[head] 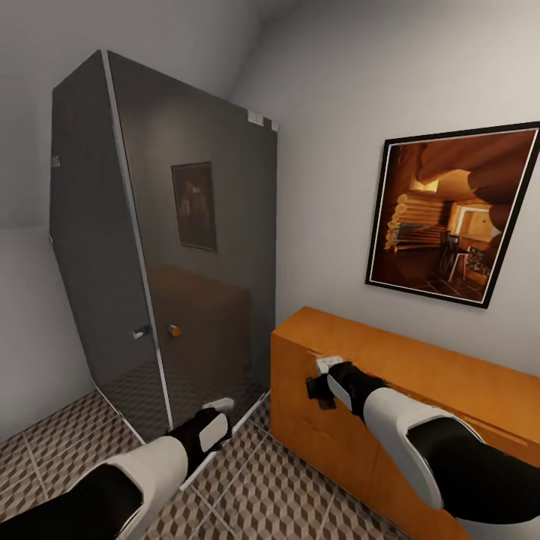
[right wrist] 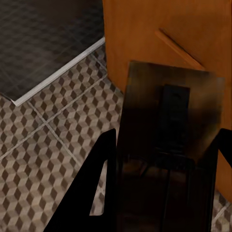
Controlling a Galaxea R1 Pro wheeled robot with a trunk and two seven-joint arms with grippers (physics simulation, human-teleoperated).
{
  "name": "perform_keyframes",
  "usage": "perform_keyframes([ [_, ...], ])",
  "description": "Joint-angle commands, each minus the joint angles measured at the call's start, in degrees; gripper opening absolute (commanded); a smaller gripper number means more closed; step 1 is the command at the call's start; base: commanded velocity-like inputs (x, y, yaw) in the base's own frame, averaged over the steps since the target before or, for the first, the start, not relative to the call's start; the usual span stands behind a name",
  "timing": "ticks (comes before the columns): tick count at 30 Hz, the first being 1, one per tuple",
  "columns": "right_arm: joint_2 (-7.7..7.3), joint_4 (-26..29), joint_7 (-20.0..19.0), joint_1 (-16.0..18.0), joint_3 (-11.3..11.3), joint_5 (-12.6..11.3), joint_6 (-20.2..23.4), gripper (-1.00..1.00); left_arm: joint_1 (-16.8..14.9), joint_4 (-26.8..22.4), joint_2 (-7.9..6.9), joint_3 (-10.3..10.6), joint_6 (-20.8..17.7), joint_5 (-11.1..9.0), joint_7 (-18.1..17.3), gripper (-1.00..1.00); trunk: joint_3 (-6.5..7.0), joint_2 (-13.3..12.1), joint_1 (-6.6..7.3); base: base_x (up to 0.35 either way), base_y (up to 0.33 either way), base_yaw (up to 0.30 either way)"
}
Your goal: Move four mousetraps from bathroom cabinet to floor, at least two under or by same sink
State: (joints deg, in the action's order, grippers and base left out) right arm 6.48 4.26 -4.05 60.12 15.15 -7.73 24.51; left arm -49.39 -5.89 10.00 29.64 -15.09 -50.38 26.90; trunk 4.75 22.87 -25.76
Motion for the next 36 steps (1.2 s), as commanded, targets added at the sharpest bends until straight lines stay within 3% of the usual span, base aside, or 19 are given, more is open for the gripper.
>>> perform_keyframes([
  [1, 0.32, -2.76, -0.08, -0.09, 0.46, -0.65, -3.15, -1.00, 0.00, 3.43, 0.00, 0.57, 1.34, -0.25, -2.29, -1.00, -0.01, 0.05, -0.02, 0.000, 0.000, 0.000],
  [3, 0.84, -5.72, -0.06, -0.43, 0.43, -0.68, -8.39, -1.00, 0.21, 7.04, 0.00, 0.58, 3.81, -0.13, -6.41, -1.00, -0.01, 0.05, -0.02, 0.000, 0.000, 0.000],
  [6, 1.22, -7.95, 0.37, -4.34, 0.41, -0.58, -15.41, -1.00, 2.88, 9.54, -5.06, 0.65, 7.02, -0.07, -12.29, -1.00, -0.01, 0.05, -0.02, 0.000, 0.000, 0.000],
  [7, 1.21, -8.11, 0.46, -5.12, 0.41, -0.56, -16.08, -1.00, 3.39, 9.70, -6.08, 0.66, 7.49, -0.07, -12.82, -1.00, -0.01, 0.05, -0.02, 0.000, 0.000, 0.000],
  [9, 0.88, -8.48, 0.76, -8.47, 0.45, -0.48, -18.95, -1.00, 5.47, 10.15, -9.91, 0.67, 10.09, -0.07, -14.14, -1.00, -0.01, 0.05, -0.02, 0.000, 0.000, 0.000],
  [12, -1.00, -8.68, 1.24, -13.51, 0.48, -0.39, -25.53, -1.00, 9.51, 10.36, -14.20, 0.65, 15.40, -0.13, -15.79, -1.00, -0.01, 0.05, -0.02, 0.000, 0.000, 0.000],
  [14, -2.89, -8.70, 2.36, -16.05, 0.49, -0.38, -28.49, -1.00, 11.35, 10.40, -15.65, 0.62, 17.47, -0.15, -17.65, -1.00, -0.01, 0.05, -0.02, 0.000, 0.000, 0.000],
  [17, -4.48, -8.69, 4.86, -17.72, 0.49, -0.37, -30.00, -1.00, 14.09, 10.41, -17.95, 0.60, 19.31, -0.16, -24.24, -1.00, -0.01, 0.05, -0.02, 0.000, 0.000, 0.000],
  [20, -5.25, -8.69, 6.82, -18.94, 0.49, -0.31, -30.74, -1.00, 15.17, 10.38, -19.57, 0.58, 19.83, -0.22, -29.02, -1.00, -0.01, 0.05, -0.02, 0.000, 0.000, 0.000],
  [23, -5.30, -8.67, 7.31, -20.75, 0.49, 0.01, -32.98, -1.00, 15.43, 10.37, -20.34, 0.53, 19.95, -0.24, -30.32, -1.00, -0.01, 0.05, -0.02, 0.000, 0.000, 0.000],
  [27, -5.11, -8.66, 7.51, -22.57, 0.49, 0.21, -37.79, -1.00, 15.53, 10.36, -20.71, 0.44, 20.95, -0.23, -30.60, -1.00, -0.01, 0.05, -0.02, 0.000, 0.000, 0.000],
  [32, -5.16, -8.66, 7.49, -23.12, 0.49, 0.18, -39.45, -1.00, 15.86, 10.44, -21.93, 0.39, 25.74, -0.19, -30.16, -1.00, -0.01, 0.05, -0.02, 0.000, 0.000, 0.000],
  [36, -5.16, -8.66, 7.48, -23.19, 0.49, -0.21, -39.68, -1.00, 16.15, 10.46, -21.86, 0.43, 26.86, -0.24, -29.27, -1.00, -0.01, 0.05, -0.02, 0.000, 0.000, 0.000],
])
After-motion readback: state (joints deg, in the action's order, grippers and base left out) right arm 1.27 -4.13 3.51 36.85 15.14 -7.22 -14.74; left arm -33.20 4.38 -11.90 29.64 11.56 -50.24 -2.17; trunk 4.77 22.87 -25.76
